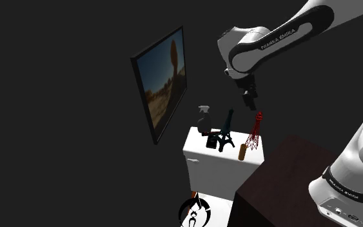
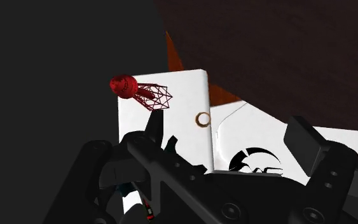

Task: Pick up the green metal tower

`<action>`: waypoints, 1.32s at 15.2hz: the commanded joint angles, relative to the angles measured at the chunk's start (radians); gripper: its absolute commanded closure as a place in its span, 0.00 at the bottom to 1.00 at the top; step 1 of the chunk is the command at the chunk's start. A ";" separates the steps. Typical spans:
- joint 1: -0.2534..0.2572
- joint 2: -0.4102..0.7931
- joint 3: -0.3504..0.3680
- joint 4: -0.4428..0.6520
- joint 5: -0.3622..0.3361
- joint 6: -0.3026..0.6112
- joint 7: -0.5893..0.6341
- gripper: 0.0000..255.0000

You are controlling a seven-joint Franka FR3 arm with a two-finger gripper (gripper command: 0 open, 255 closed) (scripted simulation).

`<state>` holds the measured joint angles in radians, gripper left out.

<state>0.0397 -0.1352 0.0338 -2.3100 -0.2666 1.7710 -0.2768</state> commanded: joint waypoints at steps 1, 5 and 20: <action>0.007 0.086 0.011 0.027 -0.052 0.036 -0.008 0.00; 0.017 0.252 0.020 0.098 -0.166 0.086 -0.025 0.00; 0.120 0.864 -0.028 0.465 -0.590 0.164 -0.085 0.00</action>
<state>0.1506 0.6773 0.0129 -1.8829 -0.8277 1.9312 -0.3557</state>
